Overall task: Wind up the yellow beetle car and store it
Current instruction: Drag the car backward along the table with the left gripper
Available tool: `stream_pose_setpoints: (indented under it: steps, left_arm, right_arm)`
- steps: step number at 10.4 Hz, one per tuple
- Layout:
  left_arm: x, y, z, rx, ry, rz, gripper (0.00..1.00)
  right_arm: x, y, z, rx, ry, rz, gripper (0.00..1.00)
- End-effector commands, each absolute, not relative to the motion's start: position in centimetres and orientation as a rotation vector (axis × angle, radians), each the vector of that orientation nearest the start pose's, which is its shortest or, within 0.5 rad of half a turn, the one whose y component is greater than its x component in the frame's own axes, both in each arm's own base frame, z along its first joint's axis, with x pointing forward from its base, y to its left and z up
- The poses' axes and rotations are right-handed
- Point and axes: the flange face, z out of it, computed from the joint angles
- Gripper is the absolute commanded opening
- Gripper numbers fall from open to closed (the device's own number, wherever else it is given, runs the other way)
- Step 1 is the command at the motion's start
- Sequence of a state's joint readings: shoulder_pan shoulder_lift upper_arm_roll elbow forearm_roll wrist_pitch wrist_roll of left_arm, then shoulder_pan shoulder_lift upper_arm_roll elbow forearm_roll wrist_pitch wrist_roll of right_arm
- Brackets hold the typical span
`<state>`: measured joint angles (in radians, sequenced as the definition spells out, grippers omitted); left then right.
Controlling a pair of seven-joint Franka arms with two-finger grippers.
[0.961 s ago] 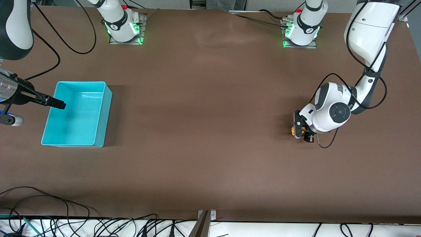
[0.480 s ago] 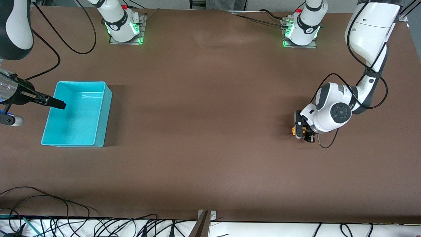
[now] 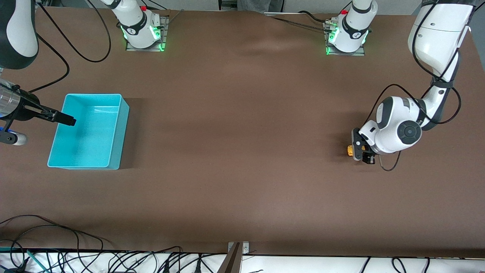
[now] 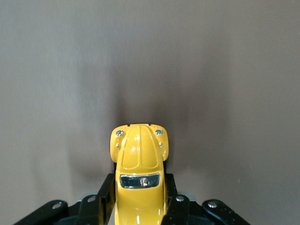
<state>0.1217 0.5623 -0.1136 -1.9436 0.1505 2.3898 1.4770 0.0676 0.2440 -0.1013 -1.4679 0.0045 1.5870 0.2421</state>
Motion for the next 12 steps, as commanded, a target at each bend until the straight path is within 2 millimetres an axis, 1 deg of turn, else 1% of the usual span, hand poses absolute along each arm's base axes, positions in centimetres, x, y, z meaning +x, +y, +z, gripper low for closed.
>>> stream_pose_setpoints:
  steps: [1,2,4,7,9,10,12]
  left_arm:
    - [61.1,4.0,16.9,-2.221,2.301,0.201,0.08]
    - [61.0,5.6,16.9,-2.246,2.278,0.197,0.08]
    - [60.8,7.1,16.8,-2.276,2.252,0.198,0.08]
    - [60.3,9.9,16.6,-2.326,2.209,0.200,0.08]
    - [60.9,11.7,16.4,-2.286,2.250,0.181,0.08]
    - [60.8,12.4,16.2,-2.288,2.252,0.180,0.08]
    - [60.7,13.0,16.2,-2.277,2.266,0.179,0.08]
  right_arm:
    - [62.1,-1.4,53.1,-3.124,0.456,0.197,1.00]
    - [62.0,-1.4,53.2,-3.124,0.456,0.194,1.00]
    - [62.1,-1.4,53.1,-3.124,0.456,0.194,1.00]
    - [62.1,-1.4,53.1,-3.124,0.458,0.194,1.00]
    - [62.0,-1.5,53.2,-3.124,0.458,0.192,1.00]
    - [62.1,-1.4,53.2,-3.124,0.456,0.192,1.00]
    - [62.1,-1.4,53.2,-3.124,0.458,0.190,1.00]
